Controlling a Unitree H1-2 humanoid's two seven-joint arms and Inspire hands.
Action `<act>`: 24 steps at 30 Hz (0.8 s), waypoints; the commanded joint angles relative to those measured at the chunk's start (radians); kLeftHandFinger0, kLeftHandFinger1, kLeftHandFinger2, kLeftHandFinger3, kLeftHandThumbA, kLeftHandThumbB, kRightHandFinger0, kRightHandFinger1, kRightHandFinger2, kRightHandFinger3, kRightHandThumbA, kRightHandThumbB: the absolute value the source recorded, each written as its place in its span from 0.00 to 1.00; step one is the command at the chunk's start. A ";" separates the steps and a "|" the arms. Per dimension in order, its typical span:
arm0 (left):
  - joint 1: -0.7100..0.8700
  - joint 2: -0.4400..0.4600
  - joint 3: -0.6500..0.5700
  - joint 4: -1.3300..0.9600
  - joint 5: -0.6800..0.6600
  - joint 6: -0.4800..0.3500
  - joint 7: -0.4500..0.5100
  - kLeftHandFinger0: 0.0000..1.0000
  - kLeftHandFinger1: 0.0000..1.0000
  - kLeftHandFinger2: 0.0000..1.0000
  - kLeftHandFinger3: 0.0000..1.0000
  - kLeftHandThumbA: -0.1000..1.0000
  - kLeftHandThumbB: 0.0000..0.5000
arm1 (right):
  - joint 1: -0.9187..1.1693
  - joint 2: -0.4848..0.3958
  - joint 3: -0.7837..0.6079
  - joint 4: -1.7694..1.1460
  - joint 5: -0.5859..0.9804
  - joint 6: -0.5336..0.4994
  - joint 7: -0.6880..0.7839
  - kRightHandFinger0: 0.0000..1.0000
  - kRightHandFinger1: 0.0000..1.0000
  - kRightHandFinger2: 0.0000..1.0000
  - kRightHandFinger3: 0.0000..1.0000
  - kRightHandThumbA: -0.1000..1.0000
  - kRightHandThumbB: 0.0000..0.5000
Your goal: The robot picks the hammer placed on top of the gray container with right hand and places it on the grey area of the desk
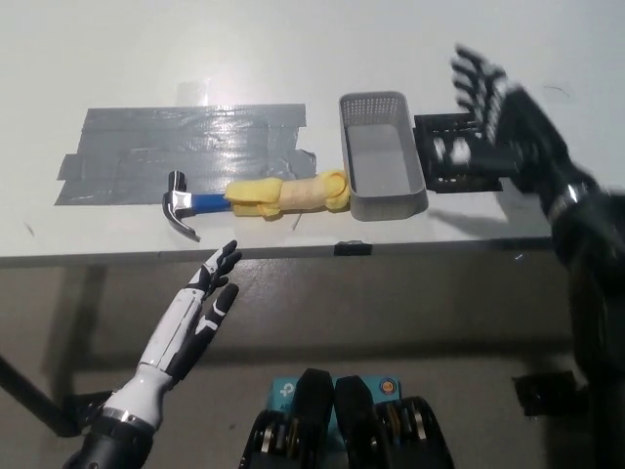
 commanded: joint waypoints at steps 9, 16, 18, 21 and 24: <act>0.077 -0.049 0.060 -0.021 -0.042 -0.134 0.080 1.00 1.00 1.00 1.00 1.00 0.26 | 0.532 0.102 0.088 -0.602 0.145 -0.204 0.008 1.00 1.00 1.00 1.00 1.00 0.43; 0.151 -0.053 0.077 -0.044 -0.029 -0.146 0.078 1.00 1.00 1.00 1.00 1.00 0.27 | 0.573 0.103 0.113 -0.400 0.060 -0.309 -0.050 1.00 1.00 1.00 1.00 1.00 0.30; 0.172 -0.063 0.078 -0.049 -0.042 -0.144 0.071 1.00 1.00 1.00 1.00 1.00 0.27 | 0.588 0.096 0.118 -0.387 0.053 -0.326 -0.051 1.00 1.00 1.00 1.00 1.00 0.24; 0.212 -0.068 0.082 -0.060 -0.045 -0.149 0.061 1.00 1.00 1.00 1.00 1.00 0.27 | 0.621 0.097 0.133 -0.379 0.050 -0.342 -0.057 1.00 1.00 1.00 1.00 1.00 0.24; 0.245 -0.068 0.081 -0.062 -0.036 -0.160 0.057 1.00 1.00 1.00 1.00 1.00 0.25 | 0.656 0.101 0.144 -0.377 0.049 -0.348 -0.070 1.00 1.00 1.00 1.00 1.00 0.25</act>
